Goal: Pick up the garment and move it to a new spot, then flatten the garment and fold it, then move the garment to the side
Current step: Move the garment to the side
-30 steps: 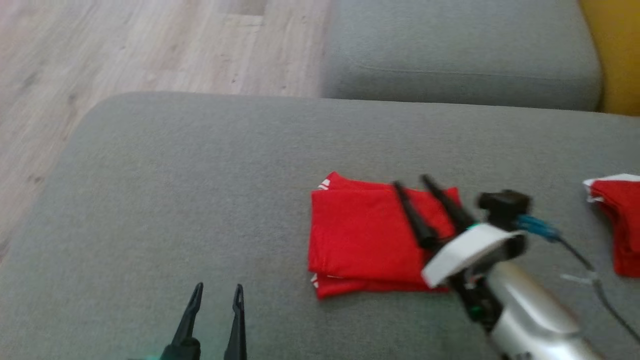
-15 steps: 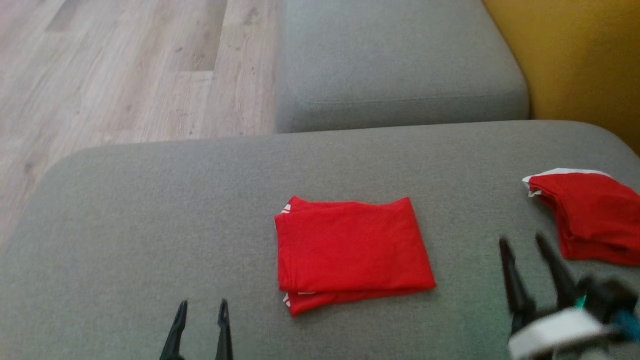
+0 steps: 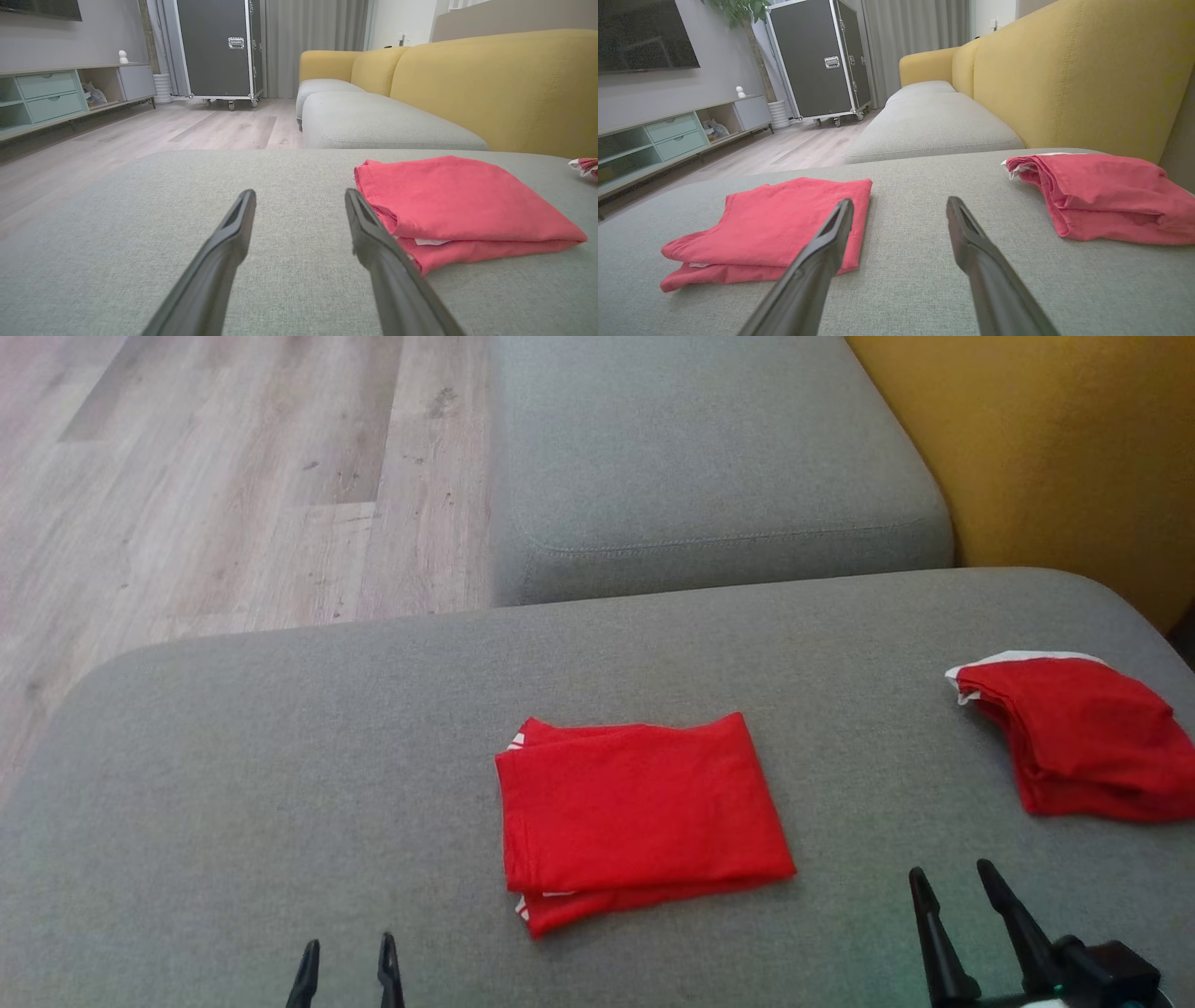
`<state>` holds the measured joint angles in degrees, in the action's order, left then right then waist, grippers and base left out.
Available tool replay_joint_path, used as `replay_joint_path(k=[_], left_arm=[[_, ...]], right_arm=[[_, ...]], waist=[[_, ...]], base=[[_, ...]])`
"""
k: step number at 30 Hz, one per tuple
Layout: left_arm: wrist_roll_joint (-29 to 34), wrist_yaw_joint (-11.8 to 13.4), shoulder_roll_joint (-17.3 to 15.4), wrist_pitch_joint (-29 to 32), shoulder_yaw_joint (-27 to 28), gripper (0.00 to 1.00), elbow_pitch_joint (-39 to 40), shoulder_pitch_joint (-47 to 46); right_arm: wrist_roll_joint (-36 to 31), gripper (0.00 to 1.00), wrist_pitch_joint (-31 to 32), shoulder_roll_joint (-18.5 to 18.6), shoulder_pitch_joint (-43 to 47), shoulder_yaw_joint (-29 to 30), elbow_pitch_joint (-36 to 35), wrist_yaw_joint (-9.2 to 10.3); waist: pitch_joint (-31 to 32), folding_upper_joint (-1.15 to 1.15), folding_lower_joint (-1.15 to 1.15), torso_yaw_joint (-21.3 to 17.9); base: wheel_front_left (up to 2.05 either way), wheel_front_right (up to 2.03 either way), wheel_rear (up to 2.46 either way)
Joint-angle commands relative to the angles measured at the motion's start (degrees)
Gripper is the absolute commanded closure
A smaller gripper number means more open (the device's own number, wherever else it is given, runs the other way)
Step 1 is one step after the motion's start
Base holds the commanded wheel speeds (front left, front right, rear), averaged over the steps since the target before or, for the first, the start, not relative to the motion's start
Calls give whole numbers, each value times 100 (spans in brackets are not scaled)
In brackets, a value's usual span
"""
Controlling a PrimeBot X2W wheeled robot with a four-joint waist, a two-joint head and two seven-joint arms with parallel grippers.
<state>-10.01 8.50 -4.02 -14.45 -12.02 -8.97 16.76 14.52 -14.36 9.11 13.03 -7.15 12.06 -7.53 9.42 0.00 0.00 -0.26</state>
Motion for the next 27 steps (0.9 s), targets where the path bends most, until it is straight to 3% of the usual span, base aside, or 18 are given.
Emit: replay_joint_path(k=[1, 27], left_arm=[[22, -22, 81, -55, 235, 0, 153, -218], [65, -113, 113, -55, 141, 0, 88, -461]], right_arm=[[-68, 0, -63, 73, -268, -97, -162, 4], [-38, 0, -63, 23, -472, -248, 100, 4]], waist=[[2, 0, 0, 6], [-176, 0, 0, 112]], base=[[0, 0, 0], [0, 0, 0]])
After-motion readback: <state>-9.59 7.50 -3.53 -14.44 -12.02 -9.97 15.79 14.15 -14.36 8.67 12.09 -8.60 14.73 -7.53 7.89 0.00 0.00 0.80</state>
